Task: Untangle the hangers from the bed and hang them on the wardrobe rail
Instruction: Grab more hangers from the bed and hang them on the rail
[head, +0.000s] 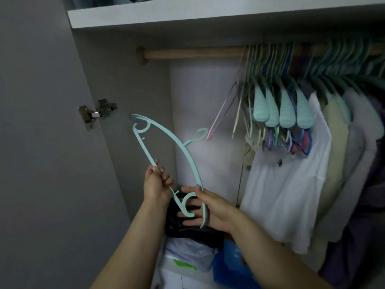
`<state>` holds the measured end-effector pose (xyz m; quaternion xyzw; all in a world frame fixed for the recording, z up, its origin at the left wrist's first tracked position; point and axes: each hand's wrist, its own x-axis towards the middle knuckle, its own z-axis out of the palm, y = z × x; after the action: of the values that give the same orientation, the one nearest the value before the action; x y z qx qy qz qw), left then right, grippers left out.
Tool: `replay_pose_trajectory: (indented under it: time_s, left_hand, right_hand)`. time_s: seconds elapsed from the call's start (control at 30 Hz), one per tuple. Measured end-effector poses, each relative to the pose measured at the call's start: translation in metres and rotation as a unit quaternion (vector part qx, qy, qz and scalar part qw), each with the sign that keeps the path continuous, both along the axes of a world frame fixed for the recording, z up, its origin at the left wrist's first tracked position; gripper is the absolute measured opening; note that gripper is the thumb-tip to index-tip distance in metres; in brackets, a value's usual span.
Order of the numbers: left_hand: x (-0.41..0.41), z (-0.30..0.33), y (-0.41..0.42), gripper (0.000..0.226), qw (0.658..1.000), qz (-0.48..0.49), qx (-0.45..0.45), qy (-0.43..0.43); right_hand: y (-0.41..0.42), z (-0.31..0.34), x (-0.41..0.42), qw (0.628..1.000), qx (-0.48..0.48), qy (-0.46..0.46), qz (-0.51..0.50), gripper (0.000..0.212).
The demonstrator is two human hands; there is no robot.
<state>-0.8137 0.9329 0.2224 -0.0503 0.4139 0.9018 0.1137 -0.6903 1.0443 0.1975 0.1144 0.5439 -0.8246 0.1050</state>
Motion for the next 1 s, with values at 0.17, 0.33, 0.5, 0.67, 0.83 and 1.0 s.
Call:
replay_pose_trajectory:
  time_s: [0.17, 0.33, 0.5, 0.67, 0.83, 1.0]
  left_hand:
    - [-0.007, -0.015, 0.004, 0.059, 0.914, 0.078, -0.391, 0.076]
    - [-0.01, 0.027, 0.015, 0.08, 0.866, 0.035, -0.322, 0.381]
    - [-0.028, 0.051, 0.03, 0.009, 0.885, -0.012, -0.27, 0.379]
    - [-0.04, 0.047, 0.043, 0.022, 0.902, 0.034, -0.27, 0.336]
    - [-0.044, 0.06, 0.046, 0.033, 0.906, -0.025, -0.235, 0.351]
    - [-0.045, 0.062, 0.036, 0.035, 0.913, -0.027, -0.205, 0.351]
  right_hand:
    - [0.009, 0.0, 0.009, 0.982, 0.172, 0.011, -0.08, 0.029]
    - [0.019, 0.002, 0.016, 0.919, 0.394, 0.012, -0.019, 0.029]
    - [0.019, 0.004, 0.017, 0.915, 0.402, 0.027, -0.007, 0.03]
    - [0.014, 0.004, 0.015, 0.941, 0.336, 0.036, -0.036, 0.027]
    - [0.009, 0.012, 0.007, 0.957, 0.275, 0.041, -0.085, 0.022]
    - [0.009, 0.068, -0.003, 0.949, 0.236, 0.079, -0.195, 0.017]
